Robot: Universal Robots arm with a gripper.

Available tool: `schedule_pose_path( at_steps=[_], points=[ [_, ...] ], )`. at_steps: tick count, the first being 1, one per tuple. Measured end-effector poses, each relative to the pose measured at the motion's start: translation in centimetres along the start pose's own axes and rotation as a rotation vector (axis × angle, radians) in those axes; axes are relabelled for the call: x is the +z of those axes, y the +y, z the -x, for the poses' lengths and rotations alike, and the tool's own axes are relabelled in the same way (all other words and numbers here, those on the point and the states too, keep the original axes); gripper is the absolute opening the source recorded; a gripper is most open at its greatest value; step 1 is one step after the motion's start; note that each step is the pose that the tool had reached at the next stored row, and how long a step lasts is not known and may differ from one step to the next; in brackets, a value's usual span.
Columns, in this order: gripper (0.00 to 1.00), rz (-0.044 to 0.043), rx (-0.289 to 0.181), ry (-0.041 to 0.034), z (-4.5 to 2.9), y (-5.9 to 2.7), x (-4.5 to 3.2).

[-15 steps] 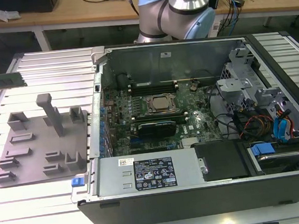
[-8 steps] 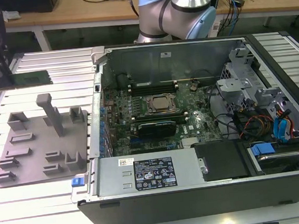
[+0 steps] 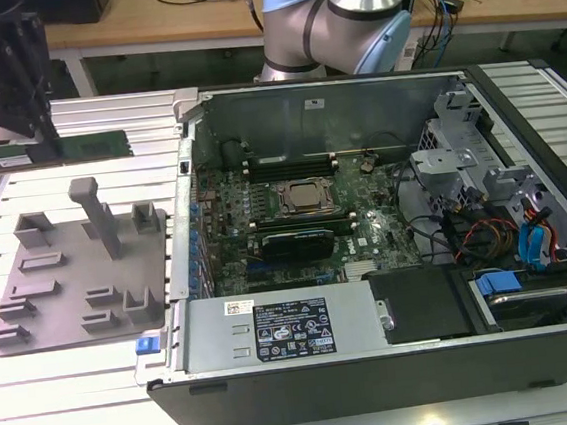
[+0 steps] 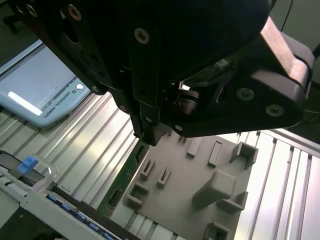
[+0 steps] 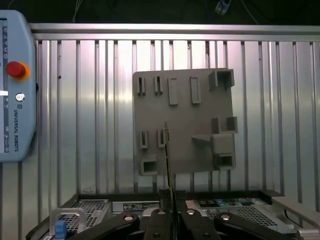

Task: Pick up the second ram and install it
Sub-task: 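Pick up the second ram and move it above second insertion slot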

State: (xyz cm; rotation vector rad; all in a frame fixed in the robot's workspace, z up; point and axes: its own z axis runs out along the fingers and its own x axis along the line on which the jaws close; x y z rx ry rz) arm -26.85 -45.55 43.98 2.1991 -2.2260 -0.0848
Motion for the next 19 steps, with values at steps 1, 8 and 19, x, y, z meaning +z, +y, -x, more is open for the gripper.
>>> schedule_pose_path(
  at_steps=[1, 8, 19],
  points=[
    [0.11, 0.0001, 0.0, 0.0001, 0.0, -0.15, -0.01],
    [0.11, 0.0, 0.0, 0.0, 0.05, -2.61, -0.12],
    [0.11, 0.0023, 0.0, 0.0, 0.59, -7.16, -0.27]
  ],
)
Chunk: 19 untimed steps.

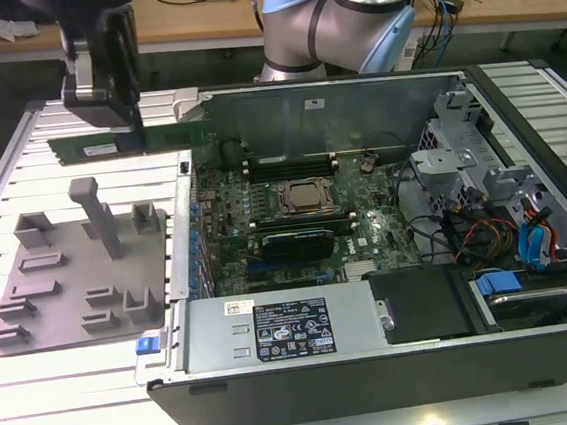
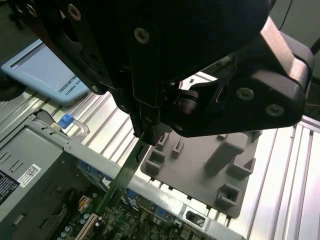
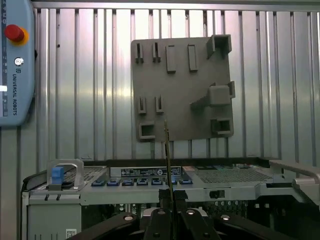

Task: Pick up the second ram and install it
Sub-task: 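Pick up the second ram and move it above second insertion slot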

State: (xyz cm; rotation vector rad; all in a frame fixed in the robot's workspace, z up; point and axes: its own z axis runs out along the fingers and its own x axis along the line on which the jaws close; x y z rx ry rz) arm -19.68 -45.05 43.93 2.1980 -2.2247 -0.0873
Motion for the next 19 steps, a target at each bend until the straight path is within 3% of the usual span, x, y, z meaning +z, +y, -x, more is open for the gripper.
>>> schedule_pose_path(
  at_steps=[7, 12, 19],
  points=[
    [0.11, 0.0009, 0.0, 0.0, 0.37, -1.87, -0.02],
    [0.11, 0.0025, 0.0, -0.0001, 0.77, -4.23, -0.04],
    [0.11, 0.0044, 0.0, 0.0, 1.25, -6.48, -0.02]
  ],
)
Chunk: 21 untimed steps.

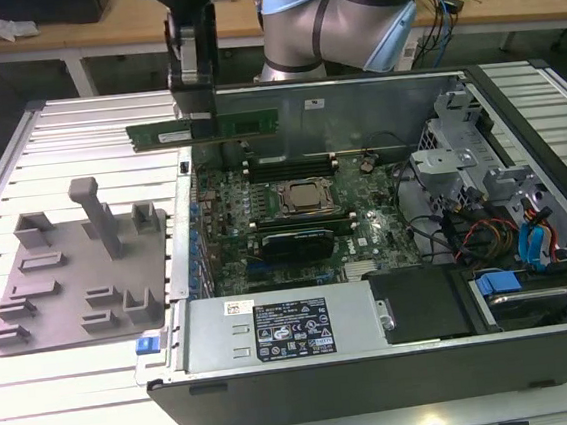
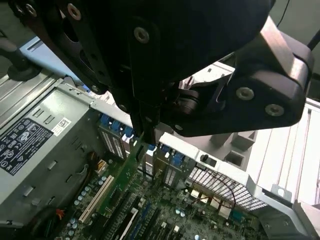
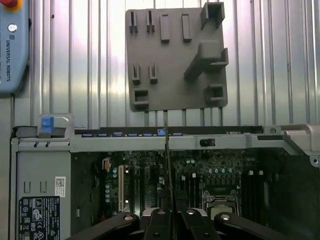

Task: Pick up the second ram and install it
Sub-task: 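Pick up the second ram and move it above second insertion slot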

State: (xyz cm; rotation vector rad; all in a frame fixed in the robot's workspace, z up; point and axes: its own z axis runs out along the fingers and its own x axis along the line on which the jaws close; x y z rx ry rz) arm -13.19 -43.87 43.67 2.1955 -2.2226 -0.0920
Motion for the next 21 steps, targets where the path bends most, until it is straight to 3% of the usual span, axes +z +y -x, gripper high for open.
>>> schedule_pose_path(
  at_steps=[4, 7, 9, 10, 21],
  points=[
    [0.11, 0.0014, 0.0, 0.0, 1.01, -1.71, 0.15],
    [0.11, 0.0024, 0.0, 0.0, 1.62, -2.35, 0.35],
    [0.11, 0.0058, 0.0, 0.0, 2.02, -3.51, 0.62],
    [0.11, 0.0098, 0.0, 0.0001, 2.18, -4.41, 1.02],
    [0.11, 0.025, 0.001, 0.0033, 3.1, -10.46, 4.12]
  ],
)
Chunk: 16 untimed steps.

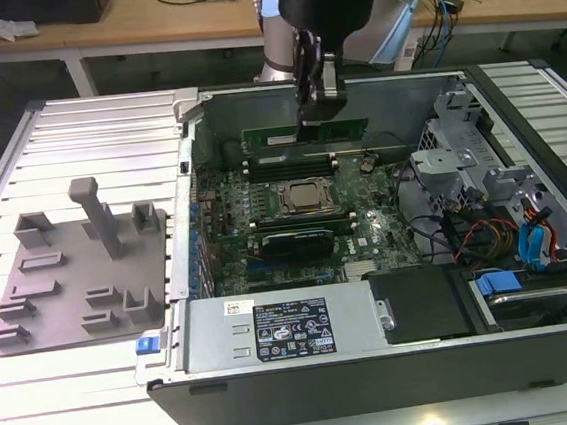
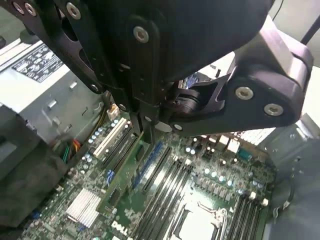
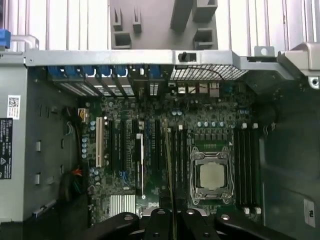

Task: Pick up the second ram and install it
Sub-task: 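Pick up the second ram and move it above second insertion slot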

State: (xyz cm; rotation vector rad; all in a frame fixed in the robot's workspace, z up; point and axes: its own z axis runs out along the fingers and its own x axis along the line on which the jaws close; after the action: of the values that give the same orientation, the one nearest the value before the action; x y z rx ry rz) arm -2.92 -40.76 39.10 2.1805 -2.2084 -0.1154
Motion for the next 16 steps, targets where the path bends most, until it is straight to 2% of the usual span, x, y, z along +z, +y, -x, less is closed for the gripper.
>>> schedule_pose_path(
  at_steps=[3, 11, 15, 16],
  points=[
    [0.11, 0.0019, 0.0, 0.0, 0.12, -1.28, 0.62],
    [0.11, 0.0088, 0.0, 0.0001, 0.6, -5.44, 2.03],
    [0.11, 0.0102, 0.0, 0.0001, 0.72, -6.43, 2.43],
    [0.11, 0.011, 0.0, 0.0001, 0.79, -6.9, 2.73]
  ],
)
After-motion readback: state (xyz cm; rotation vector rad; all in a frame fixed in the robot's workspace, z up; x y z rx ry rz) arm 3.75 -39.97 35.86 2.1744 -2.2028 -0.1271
